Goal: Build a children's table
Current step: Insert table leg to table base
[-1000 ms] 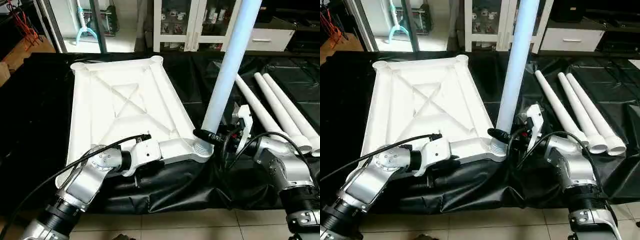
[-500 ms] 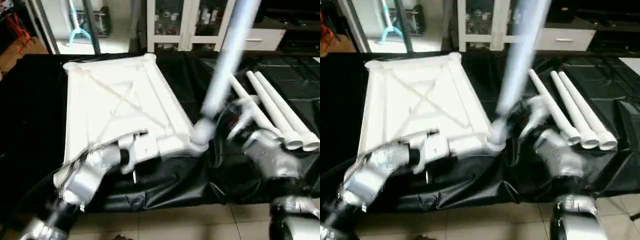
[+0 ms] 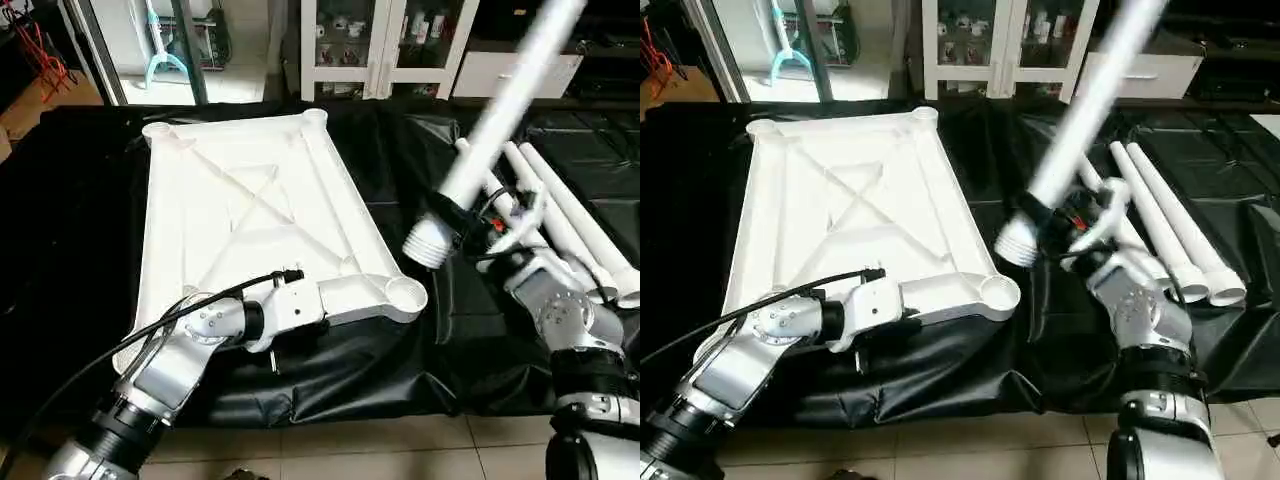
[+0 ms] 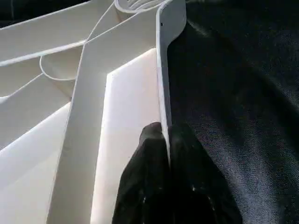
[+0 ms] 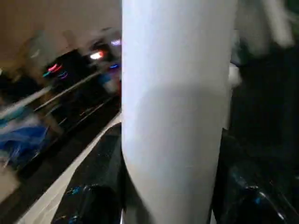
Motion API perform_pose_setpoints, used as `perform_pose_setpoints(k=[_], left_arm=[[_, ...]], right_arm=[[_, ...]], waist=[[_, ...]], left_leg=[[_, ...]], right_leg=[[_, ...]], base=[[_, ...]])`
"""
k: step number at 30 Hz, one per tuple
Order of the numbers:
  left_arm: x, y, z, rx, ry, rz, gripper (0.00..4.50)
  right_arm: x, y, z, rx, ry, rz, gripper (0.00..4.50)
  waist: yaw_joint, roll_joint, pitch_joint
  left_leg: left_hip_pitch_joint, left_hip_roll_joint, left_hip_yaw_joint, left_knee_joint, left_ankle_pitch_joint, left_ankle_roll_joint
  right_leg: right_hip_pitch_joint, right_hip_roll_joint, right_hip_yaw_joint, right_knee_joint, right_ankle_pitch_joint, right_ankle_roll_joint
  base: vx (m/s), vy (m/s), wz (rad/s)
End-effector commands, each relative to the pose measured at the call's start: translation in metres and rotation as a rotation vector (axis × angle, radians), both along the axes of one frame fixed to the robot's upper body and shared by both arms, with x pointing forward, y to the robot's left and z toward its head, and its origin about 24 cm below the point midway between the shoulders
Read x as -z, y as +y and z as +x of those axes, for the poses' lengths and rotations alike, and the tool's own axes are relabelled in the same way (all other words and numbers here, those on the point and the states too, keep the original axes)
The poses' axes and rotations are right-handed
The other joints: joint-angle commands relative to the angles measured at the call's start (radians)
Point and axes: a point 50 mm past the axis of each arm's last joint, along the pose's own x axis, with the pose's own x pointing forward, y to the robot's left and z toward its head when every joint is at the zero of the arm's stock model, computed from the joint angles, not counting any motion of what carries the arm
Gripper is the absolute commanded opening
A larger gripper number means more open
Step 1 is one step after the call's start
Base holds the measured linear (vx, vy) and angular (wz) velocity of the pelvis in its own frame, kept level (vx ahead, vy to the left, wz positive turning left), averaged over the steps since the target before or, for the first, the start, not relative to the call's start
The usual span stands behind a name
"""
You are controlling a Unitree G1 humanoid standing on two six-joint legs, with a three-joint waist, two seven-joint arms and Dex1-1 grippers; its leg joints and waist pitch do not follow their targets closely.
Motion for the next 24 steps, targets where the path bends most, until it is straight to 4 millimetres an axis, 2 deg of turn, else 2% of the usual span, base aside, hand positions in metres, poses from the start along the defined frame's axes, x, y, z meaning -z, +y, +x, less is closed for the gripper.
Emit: perform_pose_setpoints(k=[1,7,8,9,10,11,12,13,15,17,19,20,21,22,23,24], left_arm=[[0.025,0.004,-0.007,-0.021,0.071,0.053,0.00],[0.025,0.001,-0.002,-0.048,0.015,0.057,0.00],[0.024,0.001,-0.001,-0.056,0.008,0.055,0.29],[0.023,0.001,0.001,-0.078,0.010,0.042,0.29],[0.023,0.001,0.001,-0.081,0.008,0.040,0.47],[0.021,0.001,0.003,-0.096,0.004,0.028,0.47],[0.021,0.000,0.003,-0.103,0.012,0.017,0.47],[0.020,0.000,0.003,-0.109,0.021,0.005,0.76],[0.019,0.001,0.004,-0.118,0.013,0.001,0.85],[0.014,0.001,0.005,-0.122,0.001,-0.024,0.90],[0.002,0.001,0.004,-0.104,-0.007,-0.101,1.28],[0.002,0.001,0.004,-0.104,-0.007,-0.101,1.32],[-0.005,0.000,0.002,-0.087,0.000,-0.157,1.35],[-0.010,-0.001,0.001,-0.075,0.003,-0.196,1.43],[-0.020,0.000,0.000,-0.078,0.022,-0.281,1.70],[-0.020,0.000,0.000,-0.078,0.022,-0.281,1.70]], right_arm=[[-0.007,0.004,-0.004,-0.060,-0.126,-0.162,1.86],[-0.008,0.015,-0.007,-0.100,-0.181,-0.175,1.86],[-0.007,0.015,-0.008,-0.095,-0.185,-0.177,1.86],[-0.005,0.015,-0.009,-0.084,-0.187,-0.168,1.86],[-0.004,0.015,-0.009,-0.082,-0.188,-0.166,1.86],[-0.002,0.015,-0.010,-0.072,-0.187,-0.155,1.86],[-0.001,0.015,-0.011,-0.072,-0.182,-0.142,1.86],[0.000,0.016,-0.011,-0.074,-0.178,-0.131,1.86],[0.002,0.017,-0.013,-0.071,-0.181,-0.134,1.86],[0.004,0.018,-0.014,-0.069,-0.183,-0.130,1.86],[0.005,0.020,-0.015,-0.062,-0.190,-0.127,1.86],[0.005,0.020,-0.015,-0.062,-0.190,-0.127,1.86],[0.004,0.020,-0.015,-0.058,-0.192,-0.127,1.86],[0.004,0.020,-0.015,-0.055,-0.193,-0.128,1.86],[0.003,0.020,-0.015,-0.052,-0.202,-0.133,1.86],[0.003,0.020,-0.015,-0.052,-0.202,-0.133,1.86]], waist=[[-0.003,-0.022,-0.054],[-0.004,-0.028,-0.049],[-0.004,-0.029,-0.048],[-0.005,-0.034,-0.045],[-0.005,-0.032,-0.046],[-0.007,-0.032,-0.045],[-0.006,-0.031,-0.044],[-0.007,-0.030,-0.043],[-0.008,-0.030,-0.044],[-0.011,-0.032,-0.045],[-0.012,-0.034,-0.049],[-0.012,-0.034,-0.050],[-0.008,-0.022,-0.053],[-0.010,-0.029,-0.055],[-0.008,-0.029,-0.056],[-0.006,-0.027,-0.059]], left_leg=[[0.037,0.060,-0.028,-0.079,-0.168,0.022],[0.038,0.060,-0.028,-0.080,-0.190,0.024],[0.039,0.060,-0.028,-0.082,-0.207,0.018],[0.037,0.060,-0.029,-0.083,-0.224,0.014],[0.037,0.060,-0.029,-0.084,-0.230,0.011],[0.036,0.061,-0.031,-0.086,-0.235,0.008],[0.039,0.061,-0.031,-0.087,-0.259,-0.004],[0.041,0.061,-0.031,-0.088,-0.269,-0.009],[0.041,0.062,-0.033,-0.092,-0.286,-0.024],[0.040,0.062,-0.034,-0.094,-0.286,-0.030],[0.037,0.061,-0.033,-0.092,-0.251,-0.019],[0.035,0.061,-0.032,-0.092,-0.233,-0.011],[0.036,0.060,-0.034,-0.090,-0.209,-0.009],[0.034,0.058,-0.029,-0.083,-0.147,0.014],[0.034,0.057,-0.027,-0.081,-0.127,0.019],[0.037,0.057,-0.024,-0.077,-0.093,0.038]], right_leg=[[0.008,-0.043,0.018,-0.078,-0.127,-0.210],[0.003,-0.042,0.022,-0.083,-0.154,-0.201],[0.001,-0.043,0.022,-0.087,-0.184,-0.198],[0.000,-0.044,0.023,-0.090,-0.216,-0.192],[0.000,-0.045,0.023,-0.090,-0.228,-0.188],[0.000,-0.044,0.023,-0.090,-0.238,-0.184],[-0.005,-0.045,0.024,-0.094,-0.264,-0.177],[-0.007,-0.044,0.024,-0.095,-0.273,-0.175],[-0.008,-0.042,0.023,-0.095,-0.272,-0.170],[-0.008,-0.041,0.022,-0.093,-0.243,-0.171],[-0.003,-0.040,0.021,-0.084,-0.174,-0.186],[-0.001,-0.039,0.021,-0.083,-0.153,-0.190],[0.001,-0.040,0.020,-0.077,-0.121,-0.195],[0.005,-0.035,0.018,-0.070,-0.023,-0.216],[0.006,-0.036,0.018,-0.065,0.003,-0.226],[0.006,-0.033,0.017,-0.062,0.061,-0.242]], base=[[0.000,0.000,0.00],[0.000,0.000,0.00],[0.000,0.000,0.00],[0.000,0.000,0.00],[0.000,0.000,0.00],[0.000,0.000,0.00],[0.000,0.000,0.00],[0.000,0.000,0.00],[0.000,0.000,0.00],[0.000,0.000,0.00],[0.000,0.000,0.00],[0.000,0.000,0.00],[0.000,0.000,0.00],[0.000,0.000,0.00],[0.000,0.000,0.00],[0.000,0.000,0.00]])
